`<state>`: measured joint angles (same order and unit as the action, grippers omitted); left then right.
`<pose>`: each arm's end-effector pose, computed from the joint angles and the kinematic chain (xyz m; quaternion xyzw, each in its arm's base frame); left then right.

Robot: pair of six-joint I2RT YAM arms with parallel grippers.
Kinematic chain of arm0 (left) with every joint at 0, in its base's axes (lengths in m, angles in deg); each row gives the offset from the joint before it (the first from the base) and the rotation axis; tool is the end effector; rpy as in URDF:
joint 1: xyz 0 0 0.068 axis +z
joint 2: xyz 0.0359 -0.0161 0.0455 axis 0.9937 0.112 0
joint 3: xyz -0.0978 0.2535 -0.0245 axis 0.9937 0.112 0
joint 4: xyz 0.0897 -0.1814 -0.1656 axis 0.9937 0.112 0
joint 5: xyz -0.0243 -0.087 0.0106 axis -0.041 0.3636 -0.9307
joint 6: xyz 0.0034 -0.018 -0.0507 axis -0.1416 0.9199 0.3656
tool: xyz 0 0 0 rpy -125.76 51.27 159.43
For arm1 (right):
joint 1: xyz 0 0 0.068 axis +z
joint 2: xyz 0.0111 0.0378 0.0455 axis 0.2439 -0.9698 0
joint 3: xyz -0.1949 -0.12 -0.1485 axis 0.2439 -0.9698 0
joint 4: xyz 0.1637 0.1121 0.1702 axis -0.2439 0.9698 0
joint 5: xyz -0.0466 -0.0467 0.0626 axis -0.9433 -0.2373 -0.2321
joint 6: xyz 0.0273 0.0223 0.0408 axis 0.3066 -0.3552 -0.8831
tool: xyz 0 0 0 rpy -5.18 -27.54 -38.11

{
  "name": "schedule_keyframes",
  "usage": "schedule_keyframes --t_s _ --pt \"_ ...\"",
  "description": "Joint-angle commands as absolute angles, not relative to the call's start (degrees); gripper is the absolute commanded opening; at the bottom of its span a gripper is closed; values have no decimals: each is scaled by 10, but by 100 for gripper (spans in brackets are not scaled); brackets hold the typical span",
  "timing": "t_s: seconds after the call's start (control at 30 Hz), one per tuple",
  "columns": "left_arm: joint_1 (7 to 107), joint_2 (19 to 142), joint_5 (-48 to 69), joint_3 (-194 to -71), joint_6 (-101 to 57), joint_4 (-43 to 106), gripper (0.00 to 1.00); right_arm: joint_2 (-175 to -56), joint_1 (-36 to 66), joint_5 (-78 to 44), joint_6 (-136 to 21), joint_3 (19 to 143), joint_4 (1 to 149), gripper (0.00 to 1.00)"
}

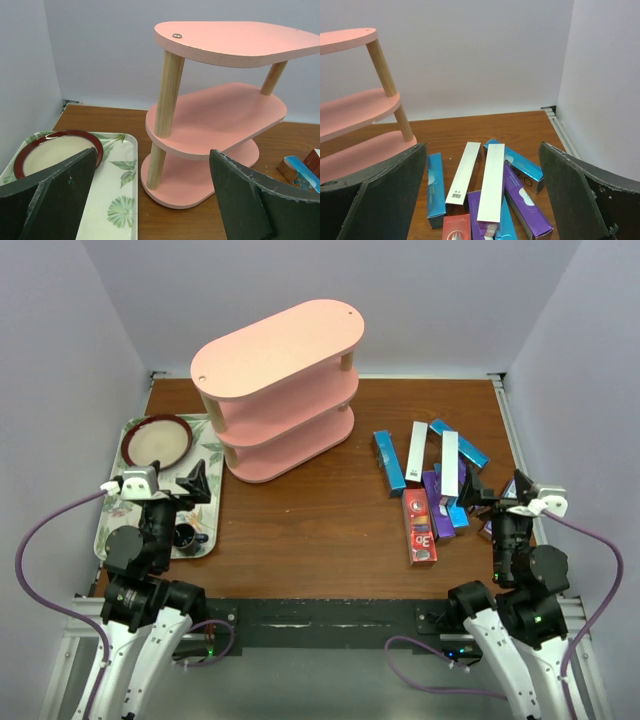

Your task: Place and organize the toothpastes onto the shelf

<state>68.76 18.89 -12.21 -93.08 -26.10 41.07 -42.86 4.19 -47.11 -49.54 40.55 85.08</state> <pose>0.0804 -0.0121 0.3353 -0.0586 0.6314 -0.0733 0.7697 0.0560 0.0043 0.3452 0.0535 0.6078 0.0028 0.7923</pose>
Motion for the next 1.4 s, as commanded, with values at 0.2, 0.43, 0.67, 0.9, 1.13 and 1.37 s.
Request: schedule_keyframes --t_s 0.2,0.43,0.67,0.9,1.13,1.37 --pt "685 182 -130 -929 -261 393 100 -481 39 -487 -560 475 919 99" --pt "685 179 -126 -929 -260 395 100 -568 38 -469 -627 553 1020 99" --pt "685 168 -130 -932 -257 404 100 -691 39 -452 -735 584 1135 98" --pt "680 161 -137 -932 -256 412 100 -782 39 -491 -802 534 1129 99" --pt "677 157 -141 -932 -256 416 100 -869 19 -544 -830 503 1085 99" --pt "674 148 -143 -932 -256 417 100 -946 -1 -556 -812 490 1017 98"
